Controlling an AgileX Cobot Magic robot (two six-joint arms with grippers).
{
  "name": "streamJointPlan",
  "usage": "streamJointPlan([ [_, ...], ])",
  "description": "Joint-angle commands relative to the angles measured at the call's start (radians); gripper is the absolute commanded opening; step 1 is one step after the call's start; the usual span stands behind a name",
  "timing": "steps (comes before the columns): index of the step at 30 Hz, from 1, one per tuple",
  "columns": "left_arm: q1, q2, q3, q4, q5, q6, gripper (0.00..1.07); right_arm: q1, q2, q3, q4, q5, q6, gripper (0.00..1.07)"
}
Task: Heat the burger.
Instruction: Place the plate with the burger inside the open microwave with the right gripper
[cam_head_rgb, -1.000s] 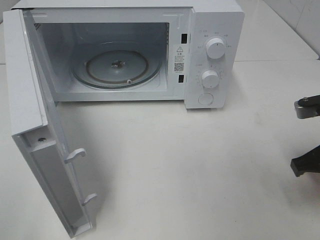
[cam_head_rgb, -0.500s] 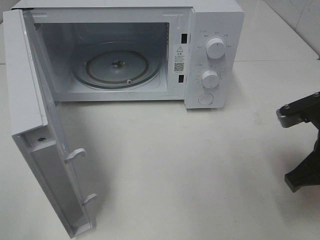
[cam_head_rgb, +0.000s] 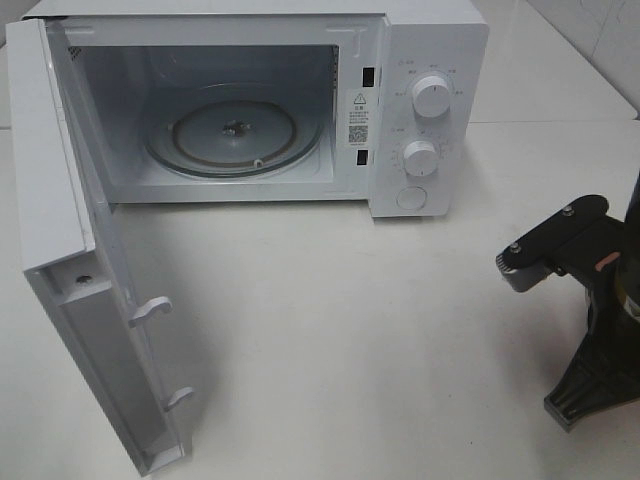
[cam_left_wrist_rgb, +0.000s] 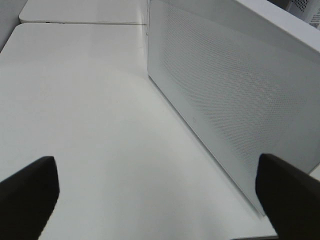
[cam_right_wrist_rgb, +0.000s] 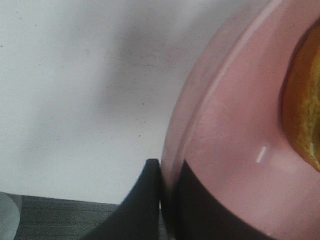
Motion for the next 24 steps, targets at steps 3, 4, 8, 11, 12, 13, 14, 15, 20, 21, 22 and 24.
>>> streamJointPlan([
  [3, 0.003, -0.014, -0.001, -0.003, -0.009, -0.001, 1.0, 0.085, -0.011, -0.002, -0.053, 0.042, 0.017, 0.0],
  [4, 0.003, -0.014, -0.001, -0.003, -0.009, -0.001, 1.0, 0.085, -0.011, -0.002, -0.053, 0.042, 0.017, 0.0],
  [8, 0.003, -0.014, -0.001, -0.003, -0.009, -0.001, 1.0, 0.161, -0.011, -0.002, -0.068, 0.055, 0.017, 0.0],
  [11, 0.003, -0.014, -0.001, -0.003, -0.009, -0.001, 1.0, 0.228, -0.011, -0.002, -0.079, 0.076, 0.016, 0.0],
  [12, 0.003, -0.014, -0.001, -0.003, -0.009, -0.001, 1.0, 0.228, -0.011, -0.002, -0.079, 0.076, 0.016, 0.0],
  [13, 0.003, -0.014, -0.001, -0.003, -0.009, -0.001, 1.0, 0.246, -0.011, -0.002, -0.079, 0.079, 0.016, 0.0],
  [14, 0.003, -0.014, -0.001, -0.003, -0.009, -0.001, 1.0, 0.276, -0.011, -0.002, -0.079, 0.086, 0.011, 0.0],
  [15, 0.003, -0.014, -0.001, -0.003, -0.009, -0.001, 1.0, 0.276, -0.011, -0.002, -0.079, 0.086, 0.011, 0.0],
  [20, 0.003, -0.014, -0.001, -0.003, -0.009, -0.001, 1.0, 0.359, -0.011, -0.002, -0.079, 0.094, 0.003, 0.0],
  [21, 0.003, -0.014, -0.001, -0.003, -0.009, -0.001, 1.0, 0.378, -0.011, -0.002, -0.079, 0.094, -0.003, 0.0],
  [22, 0.003, -0.014, -0.001, -0.003, -0.009, -0.001, 1.0, 0.411, -0.011, -0.002, -0.079, 0.094, -0.012, 0.0],
  [24, 0.003, -0.014, -0.001, -0.003, -0.009, -0.001, 1.0, 0.442, -0.011, -0.002, -0.079, 0.093, -0.027, 0.0],
])
